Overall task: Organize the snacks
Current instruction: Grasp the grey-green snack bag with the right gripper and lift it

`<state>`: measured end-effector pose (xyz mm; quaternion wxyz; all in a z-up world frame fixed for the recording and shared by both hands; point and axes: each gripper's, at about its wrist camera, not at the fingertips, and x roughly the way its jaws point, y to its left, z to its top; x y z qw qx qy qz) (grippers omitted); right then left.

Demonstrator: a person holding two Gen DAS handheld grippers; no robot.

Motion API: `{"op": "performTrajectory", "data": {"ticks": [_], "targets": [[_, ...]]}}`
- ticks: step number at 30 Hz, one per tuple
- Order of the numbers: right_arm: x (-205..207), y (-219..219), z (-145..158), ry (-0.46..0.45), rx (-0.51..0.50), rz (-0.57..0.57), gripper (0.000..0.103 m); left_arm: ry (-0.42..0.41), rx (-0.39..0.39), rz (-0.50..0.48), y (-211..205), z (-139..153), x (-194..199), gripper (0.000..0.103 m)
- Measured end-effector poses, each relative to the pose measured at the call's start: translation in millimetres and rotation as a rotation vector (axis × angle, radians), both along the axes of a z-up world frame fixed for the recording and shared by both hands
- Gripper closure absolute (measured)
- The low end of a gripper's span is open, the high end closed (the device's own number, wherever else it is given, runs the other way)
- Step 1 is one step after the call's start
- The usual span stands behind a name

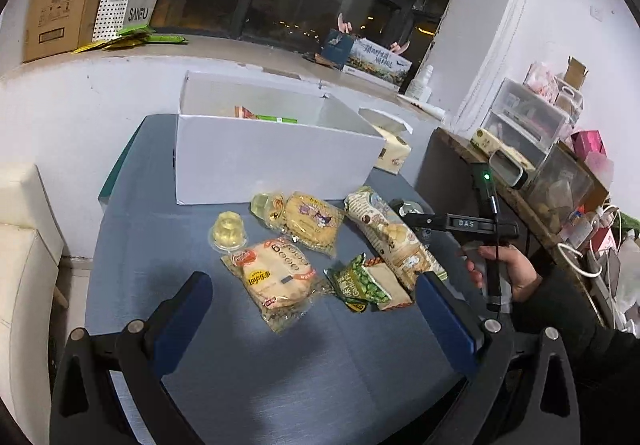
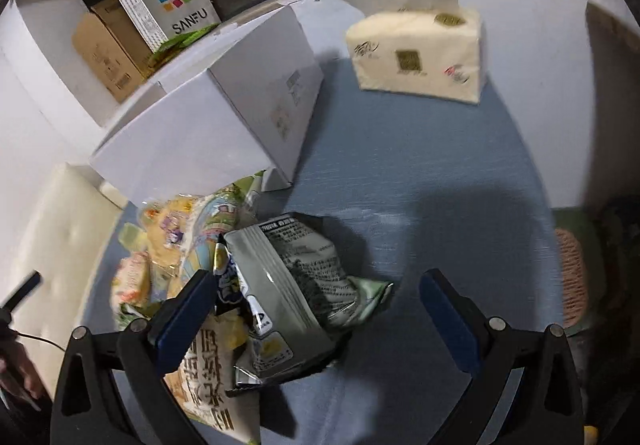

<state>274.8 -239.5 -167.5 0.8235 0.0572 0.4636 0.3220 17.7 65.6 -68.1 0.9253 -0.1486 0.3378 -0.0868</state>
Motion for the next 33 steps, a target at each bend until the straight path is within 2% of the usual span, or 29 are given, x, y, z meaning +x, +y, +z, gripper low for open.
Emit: {"op": "performTrajectory", "data": {"ticks": [3, 7, 10, 16, 19, 26, 30, 31, 32, 33], "targets": [[0.3, 9.3, -8.0, -0.008, -0.033, 0.019, 0.001, 0.009, 0.005, -0.005, -1.1, -2.7, 0.7, 0.0], [-7.5, 15.7, -7.1, -0.048, -0.04, 0.069, 0.031, 0.018, 0.019, 0.01, 1.9, -4.6, 2.8, 0.0], [-8.5, 4.3, -1.3, -0.068, -0.023, 0.035, 0.041, 0.028, 0.028, 0.012, 6.5, -8.1, 7.9, 0.0], [-33.2, -33.1, 36.2, -0.156, 0.095, -0.053, 0.043, 0.065, 0.031, 0.021, 20.0, -21.2, 36.0, 0.0], [-59.1, -43.3, 60.7, -0.224, 0.153, -0.053, 0.043, 0.097, 0.053, 0.035, 26.2, -30.8, 59.8, 0.0], [-112.6, -54.2, 96.2, -0.319, 0.185, -0.053, 0.043, 0.194, 0.102, 0.07, 39.4, -66.4, 115.4, 0.0], [-126.8, -52.1, 98.9, -0.314, 0.191, -0.036, 0.043, 0.199, 0.132, 0.069, 40.2, -79.2, 134.7, 0.001], [-128.9, -50.4, 98.1, -0.317, 0.185, -0.033, 0.043, 0.195, 0.139, 0.052, 37.5, -81.2, 137.4, 0.006], [-130.0, -48.3, 96.9, -0.319, 0.176, -0.033, 0.043, 0.186, 0.153, 0.036, 34.2, -81.9, 137.9, 0.033], [-131.2, -46.8, 95.5, -0.319, 0.168, -0.029, 0.043, 0.187, 0.183, 0.023, 29.9, -83.7, 138.7, 0.054]]}}
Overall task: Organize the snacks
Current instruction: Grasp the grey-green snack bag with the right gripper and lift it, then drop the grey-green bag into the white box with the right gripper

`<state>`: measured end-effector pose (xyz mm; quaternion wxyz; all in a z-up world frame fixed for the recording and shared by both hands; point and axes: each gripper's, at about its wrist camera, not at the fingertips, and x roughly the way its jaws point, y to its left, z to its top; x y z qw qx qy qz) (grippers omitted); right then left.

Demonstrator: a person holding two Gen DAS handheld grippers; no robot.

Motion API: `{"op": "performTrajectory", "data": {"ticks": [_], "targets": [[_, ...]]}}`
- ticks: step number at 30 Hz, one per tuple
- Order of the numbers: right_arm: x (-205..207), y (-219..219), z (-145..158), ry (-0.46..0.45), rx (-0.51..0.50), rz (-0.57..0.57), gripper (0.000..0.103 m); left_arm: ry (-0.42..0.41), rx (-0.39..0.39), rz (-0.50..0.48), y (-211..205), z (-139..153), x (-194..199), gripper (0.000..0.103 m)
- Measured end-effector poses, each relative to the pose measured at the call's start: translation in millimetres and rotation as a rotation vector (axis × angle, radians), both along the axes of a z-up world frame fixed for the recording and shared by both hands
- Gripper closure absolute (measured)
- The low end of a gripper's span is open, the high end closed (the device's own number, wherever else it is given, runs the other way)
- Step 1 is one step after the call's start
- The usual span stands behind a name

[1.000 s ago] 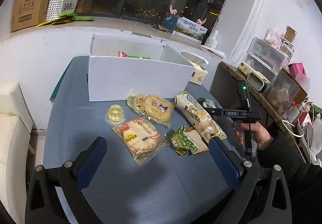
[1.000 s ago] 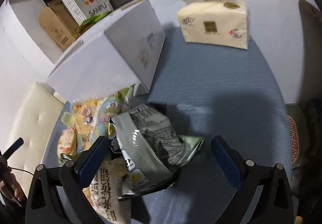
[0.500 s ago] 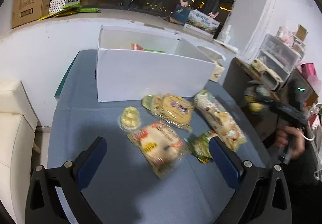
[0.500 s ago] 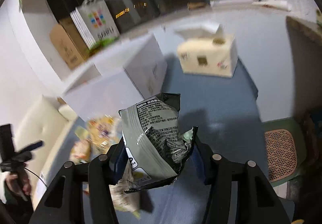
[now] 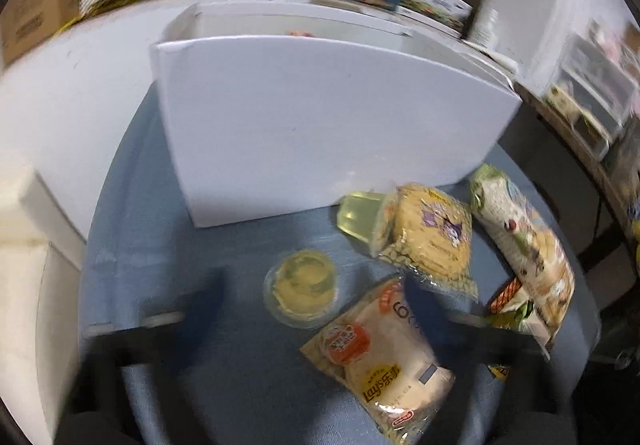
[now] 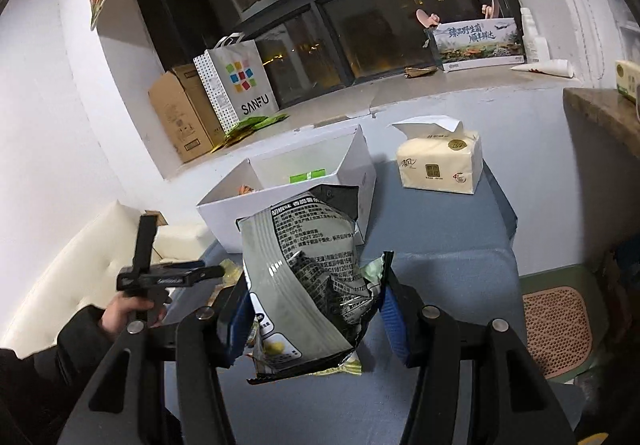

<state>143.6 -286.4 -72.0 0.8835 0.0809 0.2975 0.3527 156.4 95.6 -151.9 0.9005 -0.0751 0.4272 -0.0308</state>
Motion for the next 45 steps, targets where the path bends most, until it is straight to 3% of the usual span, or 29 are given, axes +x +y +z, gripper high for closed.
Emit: {"op": "performTrajectory", "data": {"ticks": [1, 9, 17, 23, 25, 29, 36, 37, 39, 40, 41, 42, 45], "targets": [[-0.5, 2.4, -1.8, 0.005, -0.004, -0.003, 0.043, 0.01, 0.029, -0.004, -3.1, -2.8, 0.4, 0.067], [-2.7, 20.1, -2.9, 0.017, -0.001, 0.041, 0.043, -0.089, -0.014, 0.008, 7.2, 12.8, -23.6, 0.069], [15.0, 57.5, 12.9, 0.013, -0.014, 0.089, 0.043, -0.312, -0.028, 0.005, 12.8, 96.1, -49.4, 0.069], [55.7, 100.3, 51.0, -0.02, 0.001, 0.113, 0.043, -0.452, -0.024, 0.015, 24.9, 169.3, -20.9, 0.069], [79.7, 119.9, 61.4, -0.008, -0.023, 0.113, 0.043, -0.458, -0.03, 0.018, 29.4, 185.2, 3.3, 0.069], [133.5, 153.1, 71.7, 0.035, -0.056, 0.084, 0.043, -0.411, -0.019, 0.03, 35.6, 189.4, 52.6, 0.069], [206.5, 185.0, 58.0, 0.131, -0.146, 0.013, 0.043, -0.285, 0.031, 0.038, 37.6, 155.4, 120.5, 0.068], [214.4, 188.0, 54.4, 0.133, -0.16, 0.003, 0.043, -0.27, 0.039, 0.048, 38.1, 150.5, 126.4, 0.067], [223.7, 192.1, 49.5, 0.151, -0.178, 0.009, 0.036, -0.2, 0.032, 0.066, 40.9, 139.2, 137.8, 0.052], [230.7, 193.4, 44.5, 0.183, -0.181, 0.004, 0.025, -0.181, 0.026, 0.075, 42.5, 135.7, 140.0, 0.021], [234.2, 193.1, 42.1, 0.202, -0.179, -0.002, 0.018, -0.188, 0.029, 0.082, 43.3, 134.6, 137.9, 0.001], [237.2, 191.2, 40.2, 0.22, -0.168, -0.012, 0.01, -0.206, 0.034, 0.085, 44.0, 134.6, 134.1, 0.0], [234.4, 180.3, 43.7, 0.201, -0.13, -0.043, 0.008, -0.204, 0.012, 0.096, 48.7, 136.6, 127.2, 0.0]]}}
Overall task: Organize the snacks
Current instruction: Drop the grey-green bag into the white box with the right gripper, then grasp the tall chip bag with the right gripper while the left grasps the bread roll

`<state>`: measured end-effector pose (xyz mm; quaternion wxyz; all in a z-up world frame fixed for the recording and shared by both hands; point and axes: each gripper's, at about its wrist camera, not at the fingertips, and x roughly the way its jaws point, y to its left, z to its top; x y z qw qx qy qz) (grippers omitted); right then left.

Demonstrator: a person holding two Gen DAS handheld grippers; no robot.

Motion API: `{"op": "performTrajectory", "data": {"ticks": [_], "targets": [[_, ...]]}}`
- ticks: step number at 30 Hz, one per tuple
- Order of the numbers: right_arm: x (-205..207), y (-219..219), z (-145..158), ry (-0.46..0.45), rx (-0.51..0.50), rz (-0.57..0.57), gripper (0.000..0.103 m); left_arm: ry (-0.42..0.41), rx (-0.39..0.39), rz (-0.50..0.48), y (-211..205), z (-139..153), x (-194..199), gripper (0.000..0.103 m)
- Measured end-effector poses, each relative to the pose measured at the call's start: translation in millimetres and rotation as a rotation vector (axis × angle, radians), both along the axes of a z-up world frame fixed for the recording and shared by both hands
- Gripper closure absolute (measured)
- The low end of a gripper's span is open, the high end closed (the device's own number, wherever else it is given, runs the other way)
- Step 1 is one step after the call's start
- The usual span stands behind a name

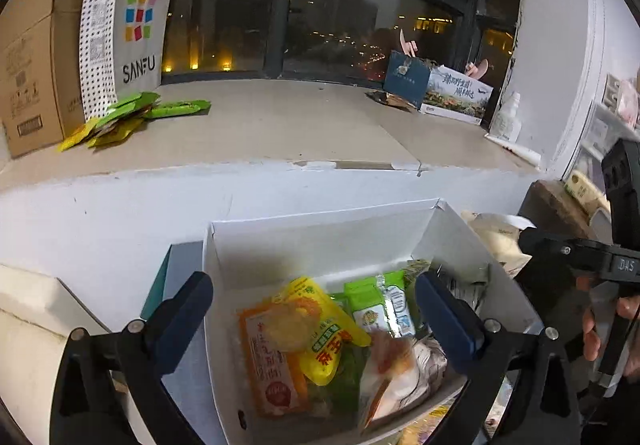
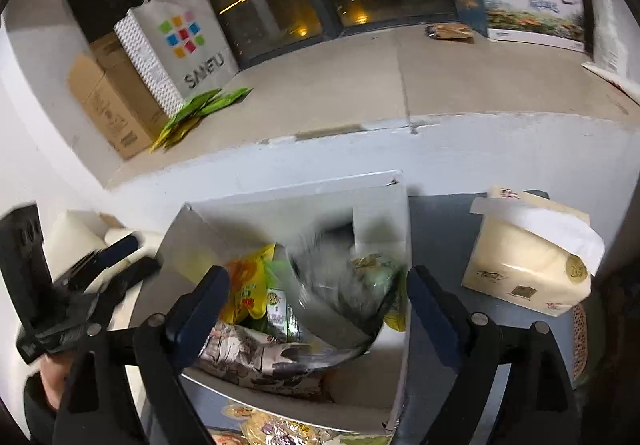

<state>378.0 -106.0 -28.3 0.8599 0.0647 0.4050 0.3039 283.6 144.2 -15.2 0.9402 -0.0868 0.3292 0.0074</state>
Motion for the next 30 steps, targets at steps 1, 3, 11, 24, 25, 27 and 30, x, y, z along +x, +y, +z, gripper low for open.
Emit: {"op": "performTrajectory", "data": {"ticks": [1, 3, 11, 24, 25, 27, 30], "targets": [[-2.8, -3.6, 2.3, -0.014, 0.012, -0.003, 0.0, -0.005, -0.012, 0.003, 1.3, 1.5, -2.9, 0.0], [-8.4, -8.1, 6.3, -0.018, 0.041, 0.007, 0.0, -0.022, -0.019, 0.008, 1.7, 6.7, -10.0, 0.0], [-47.8, -11.9, 36.8, -0.1, 0.03, 0.08, 0.0, -0.105, 0.017, -0.02, -12.9, 34.0, -62.3, 0.0], [-161.4, -54.6, 46.4, -0.282, -0.124, 0.23, 0.0, -0.126, 0.008, -0.122, -50.8, 16.6, -192.2, 0.0], [-173.4, -59.9, 39.1, -0.269, -0.13, 0.23, 0.0, -0.124, 0.006, -0.125, -54.4, 13.8, -201.2, 0.0], [-191.8, -69.9, 26.1, -0.248, -0.107, 0.238, 0.0, -0.13, -0.002, -0.133, -60.9, 8.9, -215.8, 0.0], [-215.5, -83.0, 4.4, -0.218, -0.093, 0.218, 0.0, -0.121, -0.018, -0.155, -71.5, -0.6, -231.1, 0.0]]}}
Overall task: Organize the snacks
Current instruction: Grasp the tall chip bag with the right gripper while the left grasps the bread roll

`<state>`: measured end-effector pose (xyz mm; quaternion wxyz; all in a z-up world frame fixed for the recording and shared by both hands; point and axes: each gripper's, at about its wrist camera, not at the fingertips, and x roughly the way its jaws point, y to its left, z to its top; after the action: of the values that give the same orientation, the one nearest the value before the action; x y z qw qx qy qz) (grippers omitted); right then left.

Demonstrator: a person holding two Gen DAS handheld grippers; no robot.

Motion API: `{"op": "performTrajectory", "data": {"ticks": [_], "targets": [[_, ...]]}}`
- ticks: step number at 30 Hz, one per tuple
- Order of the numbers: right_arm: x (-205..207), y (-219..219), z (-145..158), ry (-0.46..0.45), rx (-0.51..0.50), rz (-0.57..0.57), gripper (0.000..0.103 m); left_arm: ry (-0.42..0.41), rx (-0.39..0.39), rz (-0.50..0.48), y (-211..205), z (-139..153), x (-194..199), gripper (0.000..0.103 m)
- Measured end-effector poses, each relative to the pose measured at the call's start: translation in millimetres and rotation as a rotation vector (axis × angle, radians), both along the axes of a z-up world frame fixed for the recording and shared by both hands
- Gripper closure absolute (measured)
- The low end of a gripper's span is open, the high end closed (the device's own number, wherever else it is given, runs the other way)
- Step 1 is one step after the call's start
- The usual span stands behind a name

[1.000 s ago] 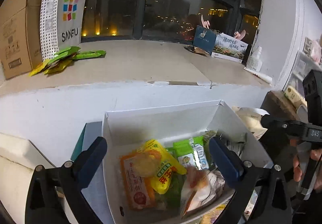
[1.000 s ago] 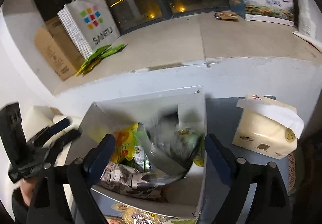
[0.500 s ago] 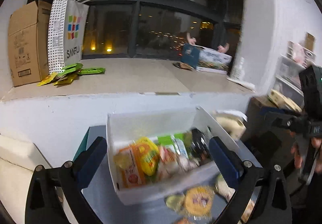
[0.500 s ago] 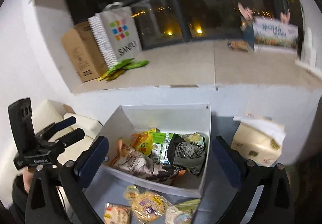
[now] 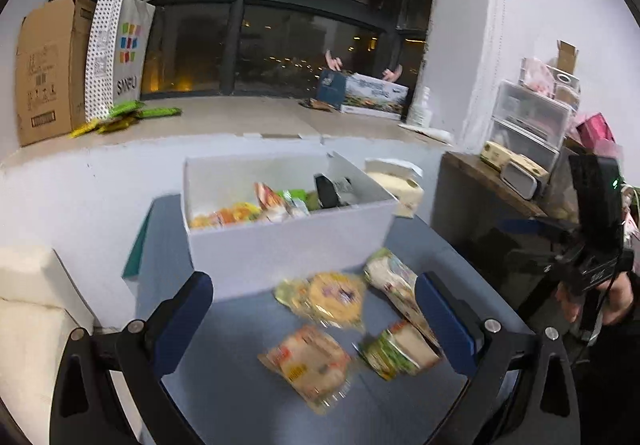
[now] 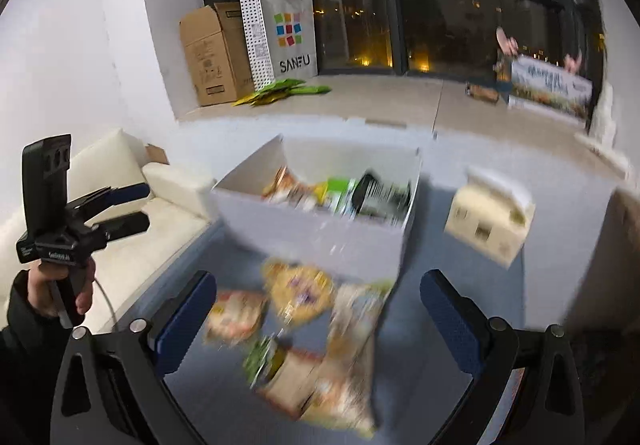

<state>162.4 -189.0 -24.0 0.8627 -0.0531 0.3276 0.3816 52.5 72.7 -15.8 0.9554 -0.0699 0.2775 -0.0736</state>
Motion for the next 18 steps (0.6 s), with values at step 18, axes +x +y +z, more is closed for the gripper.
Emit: {"op": "performTrajectory", "data": {"ticks": [18], "targets": [[40.5, 23.1, -102.1, 0.213, -0.118, -0.137, 0.0, 0.061, -0.011, -0.012, -10.3, -30.1, -16.2, 0.0]]}}
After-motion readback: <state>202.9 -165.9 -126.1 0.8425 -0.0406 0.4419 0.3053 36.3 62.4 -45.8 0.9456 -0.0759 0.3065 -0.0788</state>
